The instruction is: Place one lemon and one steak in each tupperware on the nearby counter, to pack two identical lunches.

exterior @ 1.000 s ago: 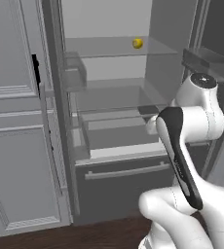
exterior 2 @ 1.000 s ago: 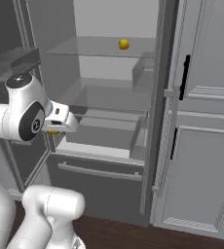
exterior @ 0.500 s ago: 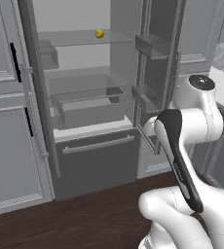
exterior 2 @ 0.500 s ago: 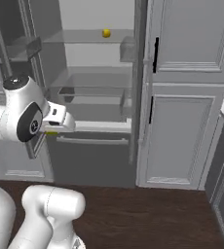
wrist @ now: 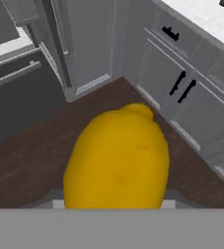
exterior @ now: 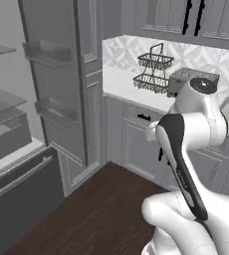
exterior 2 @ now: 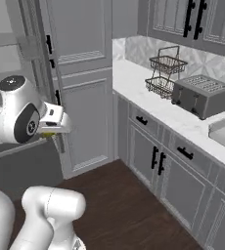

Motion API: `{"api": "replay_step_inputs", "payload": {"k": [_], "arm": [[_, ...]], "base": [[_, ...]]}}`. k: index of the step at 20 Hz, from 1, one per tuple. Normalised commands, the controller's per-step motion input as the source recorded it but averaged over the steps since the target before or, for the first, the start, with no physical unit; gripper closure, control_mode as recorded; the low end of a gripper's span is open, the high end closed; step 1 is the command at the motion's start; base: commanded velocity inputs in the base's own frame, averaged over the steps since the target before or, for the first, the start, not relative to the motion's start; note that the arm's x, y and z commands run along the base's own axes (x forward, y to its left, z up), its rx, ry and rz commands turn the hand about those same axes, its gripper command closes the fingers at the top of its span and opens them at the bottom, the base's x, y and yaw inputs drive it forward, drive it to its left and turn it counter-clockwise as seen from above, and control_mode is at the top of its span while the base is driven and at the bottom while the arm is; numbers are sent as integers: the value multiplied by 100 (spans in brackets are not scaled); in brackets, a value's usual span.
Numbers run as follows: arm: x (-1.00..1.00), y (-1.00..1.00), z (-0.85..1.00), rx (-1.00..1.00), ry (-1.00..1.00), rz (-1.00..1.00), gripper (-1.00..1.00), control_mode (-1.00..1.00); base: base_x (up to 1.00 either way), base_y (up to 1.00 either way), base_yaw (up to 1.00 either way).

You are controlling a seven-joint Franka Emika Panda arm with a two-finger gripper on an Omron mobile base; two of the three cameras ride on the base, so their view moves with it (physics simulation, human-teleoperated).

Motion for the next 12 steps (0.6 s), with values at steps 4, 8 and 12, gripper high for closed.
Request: {"api": "replay_step_inputs", "payload": {"k": [4,8,12], "arm": [[0,0,0,0,0,0,100,100],[0,0,0,0,0,0,100,100],[0,0,0,0,0,0,100,100]], "base": [[9,-25,-87],[19,-67,-79],[62,-100,-58]]}}
